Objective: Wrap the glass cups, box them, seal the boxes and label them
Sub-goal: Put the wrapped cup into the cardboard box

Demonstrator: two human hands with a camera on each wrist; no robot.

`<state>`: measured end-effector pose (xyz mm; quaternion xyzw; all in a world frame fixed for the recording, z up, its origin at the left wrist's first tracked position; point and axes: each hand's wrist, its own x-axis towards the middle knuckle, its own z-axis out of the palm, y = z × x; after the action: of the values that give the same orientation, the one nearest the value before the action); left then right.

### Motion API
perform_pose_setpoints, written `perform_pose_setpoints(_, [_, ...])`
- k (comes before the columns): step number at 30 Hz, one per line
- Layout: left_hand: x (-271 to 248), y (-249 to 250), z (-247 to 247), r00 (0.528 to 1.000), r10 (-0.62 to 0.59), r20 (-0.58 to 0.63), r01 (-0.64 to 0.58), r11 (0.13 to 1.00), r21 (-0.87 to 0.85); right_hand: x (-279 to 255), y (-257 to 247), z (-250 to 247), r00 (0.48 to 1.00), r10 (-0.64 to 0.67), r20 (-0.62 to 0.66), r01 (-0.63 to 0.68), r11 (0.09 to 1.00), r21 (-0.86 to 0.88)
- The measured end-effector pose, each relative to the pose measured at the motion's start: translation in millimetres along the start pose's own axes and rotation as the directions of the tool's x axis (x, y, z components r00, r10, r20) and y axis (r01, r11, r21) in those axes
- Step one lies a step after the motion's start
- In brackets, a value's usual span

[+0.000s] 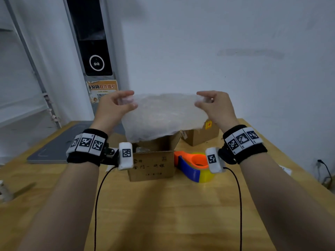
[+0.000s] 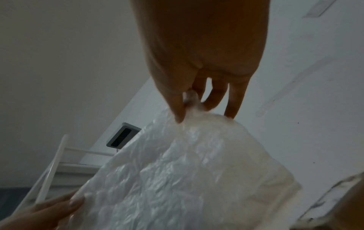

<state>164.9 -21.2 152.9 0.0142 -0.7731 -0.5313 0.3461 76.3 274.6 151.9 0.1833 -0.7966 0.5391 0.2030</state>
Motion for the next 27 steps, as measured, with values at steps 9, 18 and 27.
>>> perform_pose_setpoints(9, [3,11,4,0.97,0.06,-0.236,-0.062,0.998,-0.001,4,-12,-9,0.954,-0.101,-0.283,0.12,0.991,0.052])
perform_pose_setpoints(18, [-15,35,68,0.908,0.055,-0.415,-0.036,0.998,0.055,-12,-44,13,0.946,-0.216,-0.242,0.242,0.967,0.081])
perform_pose_setpoints(27, [-37,44,112,0.988,-0.144,0.056,0.151,0.815,-0.559,-27,-47,40,0.972,-0.197,0.126,0.168,0.963,0.211])
